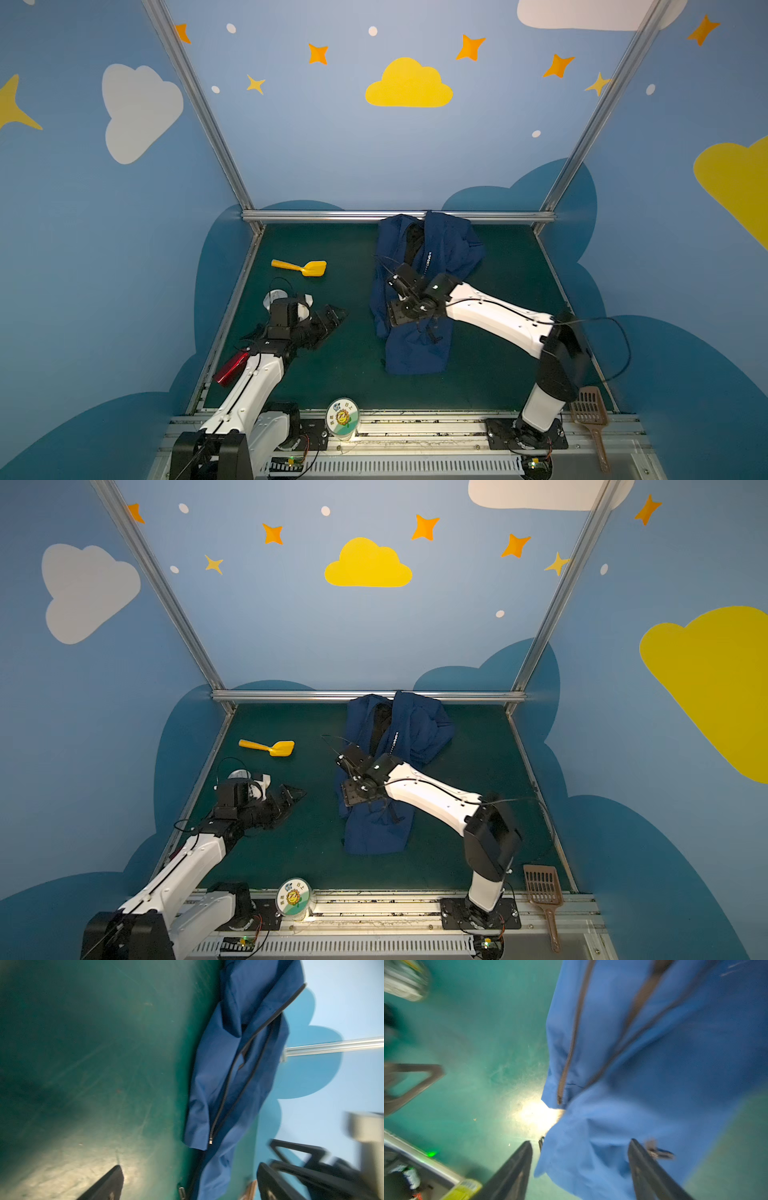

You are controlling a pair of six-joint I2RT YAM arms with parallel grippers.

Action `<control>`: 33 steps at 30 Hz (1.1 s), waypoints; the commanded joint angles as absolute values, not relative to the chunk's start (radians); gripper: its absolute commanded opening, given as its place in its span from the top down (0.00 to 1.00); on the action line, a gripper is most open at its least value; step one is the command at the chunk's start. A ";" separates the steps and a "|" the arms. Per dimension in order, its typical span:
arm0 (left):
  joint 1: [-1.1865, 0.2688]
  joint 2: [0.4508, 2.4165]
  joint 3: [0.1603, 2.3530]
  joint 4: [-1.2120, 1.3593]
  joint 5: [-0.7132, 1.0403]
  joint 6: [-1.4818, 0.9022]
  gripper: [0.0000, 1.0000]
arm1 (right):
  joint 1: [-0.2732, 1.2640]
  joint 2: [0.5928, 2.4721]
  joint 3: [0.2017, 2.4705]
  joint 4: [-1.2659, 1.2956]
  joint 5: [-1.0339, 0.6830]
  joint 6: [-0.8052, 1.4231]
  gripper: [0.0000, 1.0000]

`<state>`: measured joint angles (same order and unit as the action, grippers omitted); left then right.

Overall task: Zip up the jacket
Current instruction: 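Reach the right gripper to the jacket's zipper edge and grasp it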

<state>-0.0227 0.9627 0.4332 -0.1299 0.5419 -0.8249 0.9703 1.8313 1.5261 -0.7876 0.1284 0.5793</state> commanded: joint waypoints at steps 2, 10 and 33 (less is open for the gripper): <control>-0.020 0.916 0.392 -0.117 0.587 -0.897 0.01 | 0.988 1.932 1.638 -0.885 0.106 0.611 0.37; -0.020 0.890 0.334 -0.100 0.606 -0.940 0.01 | 0.978 2.062 1.708 -0.856 0.124 0.614 0.49; -0.020 0.916 0.307 -0.063 0.586 -0.971 0.01 | 0.973 2.094 1.785 -0.896 0.198 0.601 0.55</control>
<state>-0.0219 0.9085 0.3153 -0.0849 0.5838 -0.9733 0.9642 2.1445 1.7748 -0.8619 0.1616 0.6022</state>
